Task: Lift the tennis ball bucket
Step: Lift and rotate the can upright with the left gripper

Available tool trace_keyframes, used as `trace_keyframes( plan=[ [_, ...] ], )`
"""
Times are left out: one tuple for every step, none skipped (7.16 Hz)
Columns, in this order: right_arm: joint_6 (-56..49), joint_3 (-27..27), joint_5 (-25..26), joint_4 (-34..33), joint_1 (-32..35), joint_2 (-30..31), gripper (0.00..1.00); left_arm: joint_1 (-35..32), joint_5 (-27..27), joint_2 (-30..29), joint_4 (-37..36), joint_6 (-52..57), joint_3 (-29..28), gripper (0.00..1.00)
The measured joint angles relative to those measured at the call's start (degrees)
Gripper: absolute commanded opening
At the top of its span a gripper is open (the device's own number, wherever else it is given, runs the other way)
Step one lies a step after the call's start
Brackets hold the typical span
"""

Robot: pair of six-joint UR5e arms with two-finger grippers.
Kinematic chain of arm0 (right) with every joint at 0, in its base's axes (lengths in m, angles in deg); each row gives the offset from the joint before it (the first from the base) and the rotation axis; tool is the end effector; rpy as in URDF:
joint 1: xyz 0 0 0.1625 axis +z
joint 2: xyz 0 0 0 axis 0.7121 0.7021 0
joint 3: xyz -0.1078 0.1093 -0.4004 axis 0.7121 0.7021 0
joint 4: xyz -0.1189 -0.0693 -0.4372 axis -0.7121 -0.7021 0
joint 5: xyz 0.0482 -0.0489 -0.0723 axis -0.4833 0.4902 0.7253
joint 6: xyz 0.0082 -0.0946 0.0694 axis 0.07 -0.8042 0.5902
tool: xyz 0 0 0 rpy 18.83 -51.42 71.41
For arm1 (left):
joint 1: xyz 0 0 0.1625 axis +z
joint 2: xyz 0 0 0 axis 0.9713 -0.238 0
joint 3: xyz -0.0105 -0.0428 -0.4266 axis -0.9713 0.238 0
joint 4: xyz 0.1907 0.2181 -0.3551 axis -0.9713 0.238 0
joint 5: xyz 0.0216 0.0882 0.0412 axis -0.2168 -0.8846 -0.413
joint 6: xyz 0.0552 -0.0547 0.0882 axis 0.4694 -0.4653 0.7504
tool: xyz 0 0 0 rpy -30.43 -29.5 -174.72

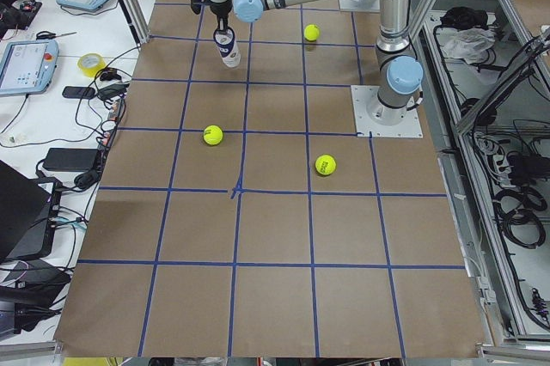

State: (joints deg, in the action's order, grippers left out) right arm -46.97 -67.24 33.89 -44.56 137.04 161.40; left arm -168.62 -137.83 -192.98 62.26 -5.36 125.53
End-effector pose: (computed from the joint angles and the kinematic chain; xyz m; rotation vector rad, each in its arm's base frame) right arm 0.1424 -0.5219 0.5488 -0.0284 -3.0908 0.1436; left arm -0.1769 -0.6668 0.3628 -0.0117 -3.0044 0.0871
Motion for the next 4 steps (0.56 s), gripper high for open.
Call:
trace_keyframes(
  plan=[
    [0.00,0.00,-0.01,0.01,-0.01,0.00,1.00,-1.93,-4.43,-0.76,-1.76,-0.08,-0.90,0.00],
    [0.00,0.00,0.01,0.02,-0.01,0.00,1.00,-3.08,-6.78,-1.88,-3.95,0.10,-1.36,0.00],
    [0.02,-0.03,0.05,0.02,-0.03,0.00,1.00,-3.68,-7.63,-2.95,-5.59,0.00,-1.54,0.00],
    [0.04,-0.06,0.07,0.05,-0.05,0.00,1.00,-4.14,-7.87,-3.77,-6.19,-0.62,-1.57,0.27]
  ],
)
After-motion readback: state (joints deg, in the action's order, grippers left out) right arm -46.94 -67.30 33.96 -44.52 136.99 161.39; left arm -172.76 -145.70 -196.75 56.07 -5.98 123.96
